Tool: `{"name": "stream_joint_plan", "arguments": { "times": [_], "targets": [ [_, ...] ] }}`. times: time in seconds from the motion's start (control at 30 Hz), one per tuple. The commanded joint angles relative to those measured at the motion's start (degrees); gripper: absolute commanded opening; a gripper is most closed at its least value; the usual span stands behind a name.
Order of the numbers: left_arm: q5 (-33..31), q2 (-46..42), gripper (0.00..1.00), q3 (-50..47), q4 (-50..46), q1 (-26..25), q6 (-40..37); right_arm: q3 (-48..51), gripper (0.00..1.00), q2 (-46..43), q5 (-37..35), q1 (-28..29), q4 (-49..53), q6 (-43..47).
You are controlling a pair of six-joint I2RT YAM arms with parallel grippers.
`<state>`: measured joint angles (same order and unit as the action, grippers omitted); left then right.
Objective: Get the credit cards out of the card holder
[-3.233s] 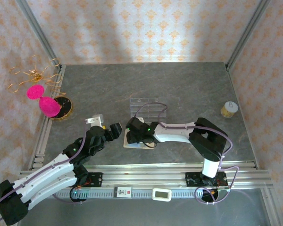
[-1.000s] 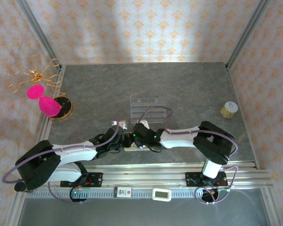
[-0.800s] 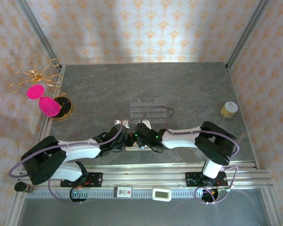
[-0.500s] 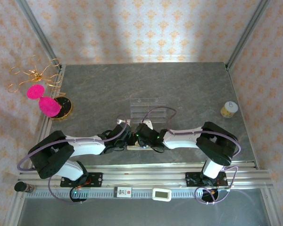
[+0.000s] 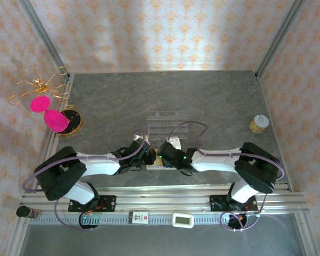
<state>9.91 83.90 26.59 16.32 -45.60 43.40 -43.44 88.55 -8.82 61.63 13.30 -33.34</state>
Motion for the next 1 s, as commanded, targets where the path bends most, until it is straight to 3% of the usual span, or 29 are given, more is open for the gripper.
{"name": "stream_joint_plan", "arguments": {
  "times": [0.0, 0.23, 0.4, 0.47, 0.53, 0.7, 0.83, 0.97],
  "targets": [
    [-0.26, 3.3, 0.0, -2.2, -7.29, 0.43, -1.3, 1.62, 0.51, -2.45, -4.78, 0.26, 7.52, -3.02],
    [-0.16, 1.33, 0.0, -2.59, -6.98, 0.26, -2.41, 4.57, 0.52, -5.83, -7.43, -2.65, 13.82, -7.08],
    [-0.16, -0.09, 0.0, -2.23, -6.93, -0.28, -2.88, 2.01, 0.51, -14.75, -8.9, -4.5, 14.94, -4.14],
    [0.03, -0.21, 0.0, -2.24, -6.65, -0.54, -3.05, 0.81, 0.45, -18.89, -4.3, -4.5, 10.23, 0.12],
    [0.33, 0.01, 0.0, -2.42, -5.99, -0.55, -2.92, 0.88, 0.44, -20.52, 7.39, -4.82, 2.58, 4.41],
    [0.66, 0.17, 0.0, -2.84, -5.34, -0.54, -2.78, -1.22, 0.32, -9.28, 31.21, -6.51, -7.22, 2.44],
    [0.51, -0.51, 0.0, -3.21, -5.66, -0.55, -2.79, 1.21, 0.28, -3.56, 35.04, -8.33, -12.17, -0.82],
    [-0.39, -2.67, 0.0, -3.89, -6.52, -0.58, -2.79, 4.21, 0.24, -1.68, 33.29, -10.56, -12.22, -3.11]
  ]
}}
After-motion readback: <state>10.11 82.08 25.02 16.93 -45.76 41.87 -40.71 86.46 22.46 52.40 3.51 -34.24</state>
